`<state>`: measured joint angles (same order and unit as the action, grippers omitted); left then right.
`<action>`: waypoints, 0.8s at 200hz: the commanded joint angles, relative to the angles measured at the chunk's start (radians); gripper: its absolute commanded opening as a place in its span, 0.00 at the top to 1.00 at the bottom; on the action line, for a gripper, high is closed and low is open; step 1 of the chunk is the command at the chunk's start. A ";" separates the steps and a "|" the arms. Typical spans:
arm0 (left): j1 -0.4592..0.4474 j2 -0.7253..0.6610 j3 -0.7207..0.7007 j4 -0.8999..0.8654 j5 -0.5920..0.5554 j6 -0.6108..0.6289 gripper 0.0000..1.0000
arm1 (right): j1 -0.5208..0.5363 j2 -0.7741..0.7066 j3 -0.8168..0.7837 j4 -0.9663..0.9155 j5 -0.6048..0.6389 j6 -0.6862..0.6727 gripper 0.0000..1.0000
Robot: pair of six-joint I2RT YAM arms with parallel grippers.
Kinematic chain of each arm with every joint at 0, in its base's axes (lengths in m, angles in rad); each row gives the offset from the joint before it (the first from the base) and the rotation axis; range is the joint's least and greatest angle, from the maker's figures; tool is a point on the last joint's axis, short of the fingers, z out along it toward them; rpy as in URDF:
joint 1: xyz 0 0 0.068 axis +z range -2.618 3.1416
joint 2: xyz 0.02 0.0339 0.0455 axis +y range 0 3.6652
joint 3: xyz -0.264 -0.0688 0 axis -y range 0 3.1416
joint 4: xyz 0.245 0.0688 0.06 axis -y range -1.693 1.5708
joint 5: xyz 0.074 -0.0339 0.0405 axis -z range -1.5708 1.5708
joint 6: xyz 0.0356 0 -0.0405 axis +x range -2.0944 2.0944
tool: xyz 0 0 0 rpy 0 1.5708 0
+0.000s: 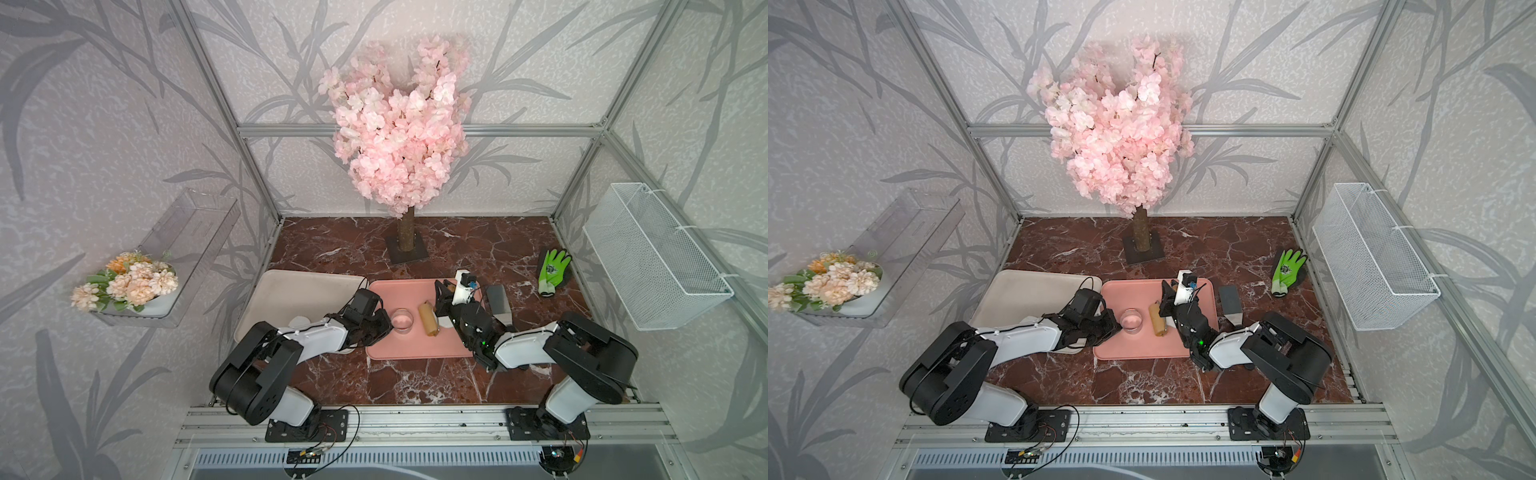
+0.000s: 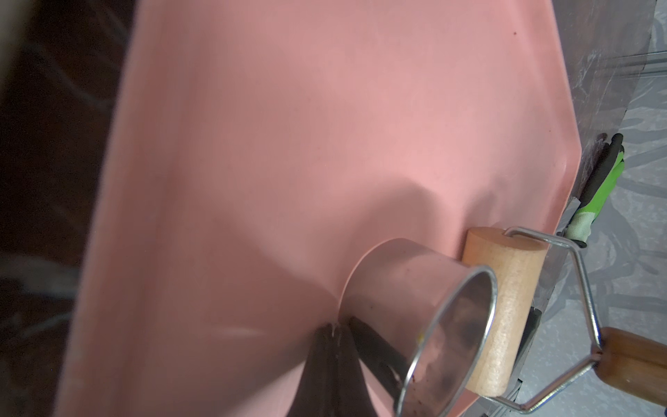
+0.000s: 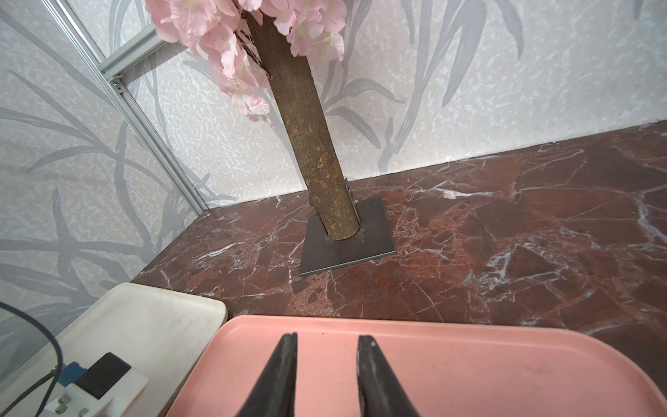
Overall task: Roll out the dumpling wrappers from the dough
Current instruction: Flatten out the dough on the work surface.
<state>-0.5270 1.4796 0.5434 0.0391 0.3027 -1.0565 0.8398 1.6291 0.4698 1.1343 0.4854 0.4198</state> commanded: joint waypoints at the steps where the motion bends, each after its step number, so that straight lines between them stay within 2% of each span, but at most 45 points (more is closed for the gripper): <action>1: 0.005 0.053 -0.051 -0.180 -0.057 0.013 1.00 | 0.000 -0.045 0.019 -0.199 -0.040 -0.070 1.00; 43: 0.004 0.050 -0.050 -0.178 -0.056 0.010 1.00 | -0.005 -0.229 0.088 -0.277 -0.084 -0.150 1.00; 67: 0.004 0.051 -0.051 -0.173 -0.056 0.009 1.00 | -0.031 -0.284 0.083 -0.301 -0.074 -0.160 1.00; 92: 0.004 0.053 -0.048 -0.170 -0.054 0.010 1.00 | -0.063 -0.270 0.048 -0.299 -0.046 -0.155 1.00; 122: 0.005 0.060 -0.041 -0.174 -0.054 0.014 1.00 | -0.074 -0.184 0.005 -0.262 -0.002 -0.153 1.00; 160: 0.004 0.053 -0.039 -0.180 -0.053 0.015 1.00 | -0.079 -0.159 -0.091 -0.250 0.119 -0.161 1.00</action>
<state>-0.5270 1.4826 0.5480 0.0360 0.3038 -1.0557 0.7647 1.4605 0.4530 0.9112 0.5030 0.2844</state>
